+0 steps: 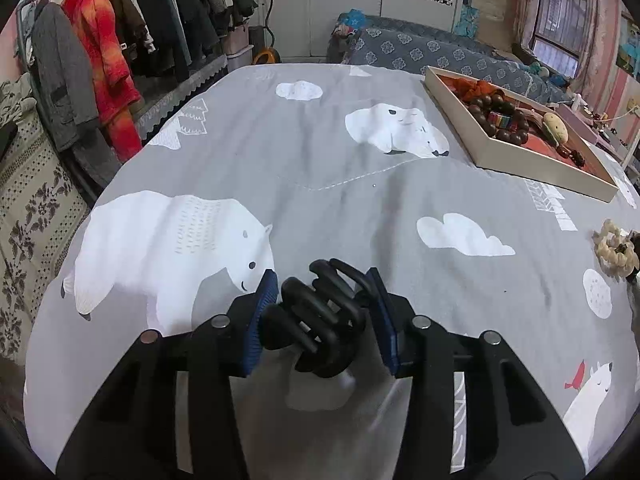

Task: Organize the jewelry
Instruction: 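Grasp the black claw clip with the left tool while the right tool grasps the black scrunchie, then carry the claw clip and black scrunchie in both tools over the tray and lower them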

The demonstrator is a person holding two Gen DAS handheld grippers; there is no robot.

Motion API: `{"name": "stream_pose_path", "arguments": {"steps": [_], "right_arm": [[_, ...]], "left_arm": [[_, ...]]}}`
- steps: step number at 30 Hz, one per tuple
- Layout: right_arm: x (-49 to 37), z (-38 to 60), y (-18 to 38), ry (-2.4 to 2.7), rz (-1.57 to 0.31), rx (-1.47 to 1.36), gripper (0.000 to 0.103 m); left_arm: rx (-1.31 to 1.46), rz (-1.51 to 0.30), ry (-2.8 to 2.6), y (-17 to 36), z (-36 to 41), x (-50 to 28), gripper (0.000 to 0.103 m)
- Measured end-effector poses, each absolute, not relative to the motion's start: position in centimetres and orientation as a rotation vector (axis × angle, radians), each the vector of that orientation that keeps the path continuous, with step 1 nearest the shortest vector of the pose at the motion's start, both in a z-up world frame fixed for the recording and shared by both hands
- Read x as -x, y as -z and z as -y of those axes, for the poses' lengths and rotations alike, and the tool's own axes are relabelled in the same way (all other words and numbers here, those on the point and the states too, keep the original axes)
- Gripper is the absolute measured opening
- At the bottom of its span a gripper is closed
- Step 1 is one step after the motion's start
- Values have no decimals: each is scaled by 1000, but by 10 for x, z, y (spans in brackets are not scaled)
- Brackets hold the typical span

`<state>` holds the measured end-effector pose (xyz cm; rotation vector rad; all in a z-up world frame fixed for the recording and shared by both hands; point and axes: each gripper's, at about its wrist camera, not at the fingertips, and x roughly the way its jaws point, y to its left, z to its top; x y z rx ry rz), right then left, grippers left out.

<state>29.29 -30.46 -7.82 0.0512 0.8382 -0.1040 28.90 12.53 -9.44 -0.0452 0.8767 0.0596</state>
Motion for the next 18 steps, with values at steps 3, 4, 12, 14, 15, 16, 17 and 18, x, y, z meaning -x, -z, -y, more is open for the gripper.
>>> {"name": "stream_pose_path", "arguments": {"steps": [3, 4, 12, 14, 15, 16, 17, 18], "right_arm": [[-292, 301, 71, 116, -801, -18, 13], [-292, 300, 68, 116, -789, -10, 13], [-293, 301, 46, 105, -731, -9, 12], [-295, 301, 40, 101, -718, -5, 12], [-297, 301, 36, 99, -710, 0, 12], [-298, 301, 34, 98, -706, 1, 12], [-300, 301, 30, 93, -703, 2, 12], [-302, 301, 28, 90, -699, 2, 12]], "left_arm": [[51, -872, -58, 93, -127, -289, 44], [55, -870, -59, 93, -127, -289, 44], [57, -838, -49, 75, -121, -293, 44], [41, -823, -44, 68, -114, -295, 44], [38, -817, -43, 65, -113, -295, 44], [40, -811, -38, 62, -111, -297, 44], [43, -805, -31, 57, -108, -300, 44], [42, -801, -28, 54, -106, -302, 44]]}}
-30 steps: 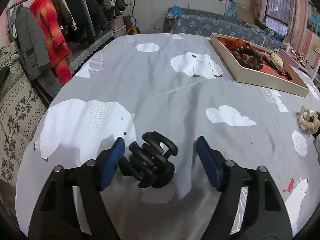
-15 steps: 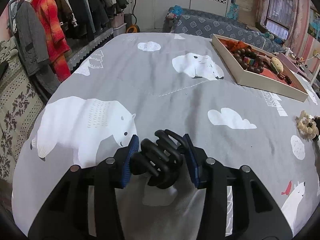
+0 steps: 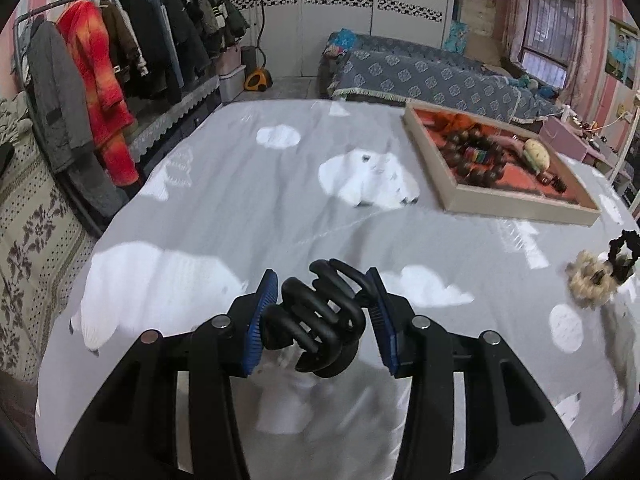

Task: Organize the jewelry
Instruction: 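Carry the claw clip and black scrunchie in both tools over the tray and lower them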

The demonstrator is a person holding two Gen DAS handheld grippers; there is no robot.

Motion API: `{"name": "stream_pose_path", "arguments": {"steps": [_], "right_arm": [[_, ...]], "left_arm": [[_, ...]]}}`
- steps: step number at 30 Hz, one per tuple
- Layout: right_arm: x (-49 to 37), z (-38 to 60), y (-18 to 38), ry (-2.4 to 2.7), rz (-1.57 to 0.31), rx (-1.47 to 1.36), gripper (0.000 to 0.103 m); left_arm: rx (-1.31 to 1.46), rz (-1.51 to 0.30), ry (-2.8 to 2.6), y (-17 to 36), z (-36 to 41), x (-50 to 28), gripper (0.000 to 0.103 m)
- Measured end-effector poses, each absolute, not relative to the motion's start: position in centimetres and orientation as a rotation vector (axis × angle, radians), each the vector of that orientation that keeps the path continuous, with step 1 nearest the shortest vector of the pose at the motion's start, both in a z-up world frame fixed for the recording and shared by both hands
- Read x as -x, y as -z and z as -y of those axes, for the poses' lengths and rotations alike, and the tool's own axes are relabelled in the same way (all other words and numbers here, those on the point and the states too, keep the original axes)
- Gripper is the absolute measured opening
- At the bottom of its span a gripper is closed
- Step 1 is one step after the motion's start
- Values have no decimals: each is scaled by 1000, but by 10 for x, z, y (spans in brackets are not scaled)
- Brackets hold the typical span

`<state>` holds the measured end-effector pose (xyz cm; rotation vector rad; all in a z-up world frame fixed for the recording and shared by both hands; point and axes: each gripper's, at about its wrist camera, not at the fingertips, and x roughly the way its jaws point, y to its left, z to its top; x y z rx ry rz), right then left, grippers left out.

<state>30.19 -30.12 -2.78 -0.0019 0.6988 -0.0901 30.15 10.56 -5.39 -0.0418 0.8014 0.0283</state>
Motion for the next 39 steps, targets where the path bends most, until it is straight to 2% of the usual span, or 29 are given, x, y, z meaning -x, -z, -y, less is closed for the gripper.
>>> {"name": "stream_pose_path", "arguments": {"steps": [11, 18, 29, 39], "right_arm": [[-338, 306, -11, 64, -617, 0, 12], [-379, 306, -19, 28, -585, -24, 12], [-429, 304, 6, -4, -611, -35, 12], [-452, 303, 26, -11, -628, -20, 12]], "left_arm": [[9, -721, 35, 7, -54, -347, 44], [-11, -681, 98, -9, 6, -387, 44], [-36, -709, 156, 13, 79, -441, 44], [-44, -738, 132, 45, 90, -476, 44]]}}
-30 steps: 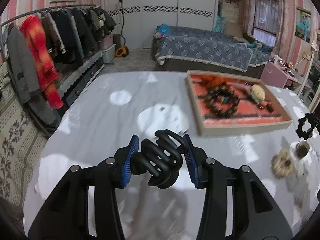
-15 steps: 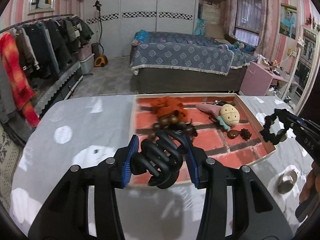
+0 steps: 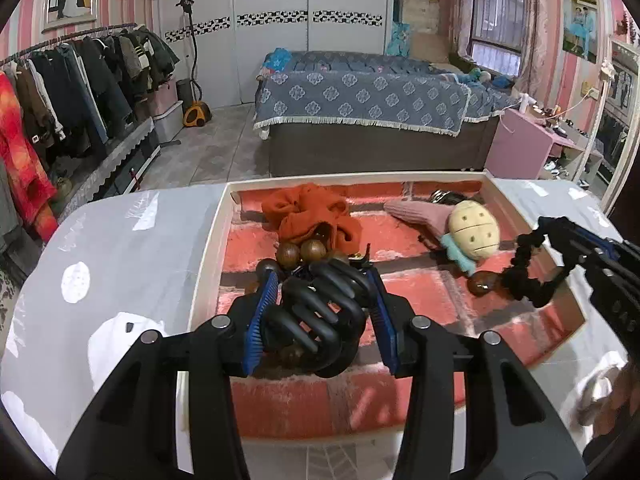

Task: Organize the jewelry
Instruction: 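Carry the claw clip and black scrunchie in both tools over the tray and lower them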

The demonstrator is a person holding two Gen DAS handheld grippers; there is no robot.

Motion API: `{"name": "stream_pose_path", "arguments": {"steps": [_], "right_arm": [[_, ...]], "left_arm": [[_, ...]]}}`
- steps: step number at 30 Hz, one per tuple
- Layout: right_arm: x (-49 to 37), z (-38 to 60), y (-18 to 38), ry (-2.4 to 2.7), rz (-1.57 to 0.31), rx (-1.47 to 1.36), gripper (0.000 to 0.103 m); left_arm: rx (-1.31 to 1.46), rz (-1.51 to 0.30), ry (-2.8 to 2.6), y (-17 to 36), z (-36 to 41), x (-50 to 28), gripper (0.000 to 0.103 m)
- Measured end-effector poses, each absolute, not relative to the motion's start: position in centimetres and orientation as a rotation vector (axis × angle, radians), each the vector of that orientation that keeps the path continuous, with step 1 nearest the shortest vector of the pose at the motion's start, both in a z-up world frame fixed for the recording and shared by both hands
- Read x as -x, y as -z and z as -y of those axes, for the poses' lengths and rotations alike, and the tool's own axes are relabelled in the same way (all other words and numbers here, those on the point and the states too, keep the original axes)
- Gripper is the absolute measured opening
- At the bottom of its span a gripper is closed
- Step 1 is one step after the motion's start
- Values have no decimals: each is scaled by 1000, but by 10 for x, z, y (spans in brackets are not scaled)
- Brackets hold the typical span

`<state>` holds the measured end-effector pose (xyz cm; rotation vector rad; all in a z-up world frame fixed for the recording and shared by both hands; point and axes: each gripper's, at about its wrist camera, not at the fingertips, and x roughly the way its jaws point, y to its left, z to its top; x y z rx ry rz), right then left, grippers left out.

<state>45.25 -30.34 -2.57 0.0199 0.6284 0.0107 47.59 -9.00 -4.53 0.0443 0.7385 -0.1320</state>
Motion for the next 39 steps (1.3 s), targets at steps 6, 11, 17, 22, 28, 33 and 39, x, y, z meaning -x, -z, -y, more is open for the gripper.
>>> {"name": "stream_pose_path", "arguments": {"steps": [6, 11, 17, 22, 28, 33, 39], "right_arm": [[-460, 300, 37, -7, -644, -13, 12], [-460, 297, 43, 0, -653, 1, 12], [-463, 299, 50, 4, -683, -13, 12], [-466, 299, 60, 24, -726, -4, 12], [-469, 305, 67, 59, -766, -15, 12], [-473, 310, 75, 61, -801, -33, 12], [-474, 301, 79, 56, -810, 3, 13]], "left_arm": [[-58, -759, 121, 62, 91, -486, 44], [-54, -761, 116, 66, 88, -485, 44], [-78, -751, 107, 69, 91, -486, 44], [-72, -764, 98, 74, 86, -489, 44], [-76, -762, 90, 76, 83, -491, 45], [-88, -765, 89, 77, 85, -490, 45], [-100, -756, 87, 77, 87, -488, 46]]}}
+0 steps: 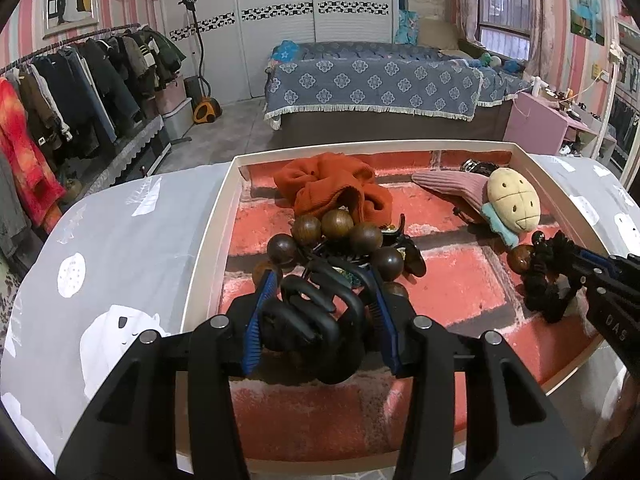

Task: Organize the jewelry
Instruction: 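Carry the claw clip and black scrunchie in both tools over the tray and lower them, then open the left tool releasing the claw clip while the right tool releases the black scrunchie, then withdraw both tools, moving the left toward the cream scrunchie and right toward the watch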

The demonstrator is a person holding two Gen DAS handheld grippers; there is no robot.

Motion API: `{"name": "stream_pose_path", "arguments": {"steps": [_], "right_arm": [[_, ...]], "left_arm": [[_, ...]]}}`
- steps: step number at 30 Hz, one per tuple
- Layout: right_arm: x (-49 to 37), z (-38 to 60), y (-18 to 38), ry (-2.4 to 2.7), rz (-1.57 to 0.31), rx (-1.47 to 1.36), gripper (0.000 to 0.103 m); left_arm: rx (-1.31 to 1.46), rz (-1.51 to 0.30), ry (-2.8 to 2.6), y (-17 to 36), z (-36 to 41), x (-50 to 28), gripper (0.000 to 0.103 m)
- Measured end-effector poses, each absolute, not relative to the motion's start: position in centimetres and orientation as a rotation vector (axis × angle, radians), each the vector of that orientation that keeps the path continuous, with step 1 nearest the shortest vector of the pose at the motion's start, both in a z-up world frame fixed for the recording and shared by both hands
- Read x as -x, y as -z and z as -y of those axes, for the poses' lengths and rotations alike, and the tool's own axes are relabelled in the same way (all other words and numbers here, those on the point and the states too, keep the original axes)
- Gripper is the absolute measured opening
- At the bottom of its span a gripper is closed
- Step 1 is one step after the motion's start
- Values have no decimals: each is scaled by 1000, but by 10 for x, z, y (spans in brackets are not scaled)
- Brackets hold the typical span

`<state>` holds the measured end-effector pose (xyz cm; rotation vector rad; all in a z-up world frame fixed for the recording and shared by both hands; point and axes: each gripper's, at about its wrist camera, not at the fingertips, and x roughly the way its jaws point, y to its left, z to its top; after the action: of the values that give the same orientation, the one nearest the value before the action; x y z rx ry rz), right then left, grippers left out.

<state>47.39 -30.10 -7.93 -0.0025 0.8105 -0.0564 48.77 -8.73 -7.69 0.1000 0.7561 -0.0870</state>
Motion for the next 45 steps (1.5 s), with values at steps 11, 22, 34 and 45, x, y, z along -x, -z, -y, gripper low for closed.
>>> {"name": "stream_pose_path", "arguments": {"steps": [11, 22, 34, 45], "right_arm": [[-470, 292, 77, 40, -804, 48, 16], [-468, 301, 67, 51, -789, -4, 53], [-447, 323, 26, 87, -720, -33, 83], [-356, 367, -5, 183, -659, 76, 95]], "left_arm": [[-115, -714, 81, 71, 89, -478, 69], [-139, -647, 61, 55, 92, -466, 91], [-124, -652, 80, 31, 98, -447, 98], [-90, -696, 123, 11, 116, -386, 98]]}}
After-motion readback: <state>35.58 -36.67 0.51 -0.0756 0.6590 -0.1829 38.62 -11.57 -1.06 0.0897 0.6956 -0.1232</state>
